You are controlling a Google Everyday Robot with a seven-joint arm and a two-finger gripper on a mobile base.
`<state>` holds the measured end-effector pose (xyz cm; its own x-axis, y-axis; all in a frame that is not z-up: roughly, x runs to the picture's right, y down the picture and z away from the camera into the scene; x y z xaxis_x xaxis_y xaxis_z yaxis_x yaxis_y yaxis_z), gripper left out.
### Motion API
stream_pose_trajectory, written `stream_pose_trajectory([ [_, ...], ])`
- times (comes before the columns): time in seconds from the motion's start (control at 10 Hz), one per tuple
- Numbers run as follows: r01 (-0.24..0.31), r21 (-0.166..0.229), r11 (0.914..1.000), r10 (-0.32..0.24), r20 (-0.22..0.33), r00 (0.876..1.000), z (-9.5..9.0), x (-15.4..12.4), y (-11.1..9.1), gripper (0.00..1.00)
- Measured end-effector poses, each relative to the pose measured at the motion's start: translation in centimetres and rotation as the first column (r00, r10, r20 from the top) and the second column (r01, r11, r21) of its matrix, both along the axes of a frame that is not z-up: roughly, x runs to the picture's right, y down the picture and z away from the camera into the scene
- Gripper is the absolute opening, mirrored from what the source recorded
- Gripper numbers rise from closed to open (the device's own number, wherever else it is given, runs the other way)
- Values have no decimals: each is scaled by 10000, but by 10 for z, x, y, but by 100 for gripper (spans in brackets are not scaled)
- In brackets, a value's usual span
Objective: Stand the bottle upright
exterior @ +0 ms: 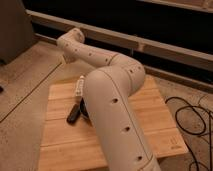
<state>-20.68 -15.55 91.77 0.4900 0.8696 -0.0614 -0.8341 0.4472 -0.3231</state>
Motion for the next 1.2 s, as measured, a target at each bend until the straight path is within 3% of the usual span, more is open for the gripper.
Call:
stream_pose_trajectory([
  [0.3, 236, -4, 9997, -236, 199, 9995, 21, 4, 6, 65],
  [0.7, 244, -735, 9970, -231, 191, 9996, 52, 2, 32, 65],
  [1.2, 59, -1661, 9861, -178, -702, 9974, 74, 30, 60, 65],
])
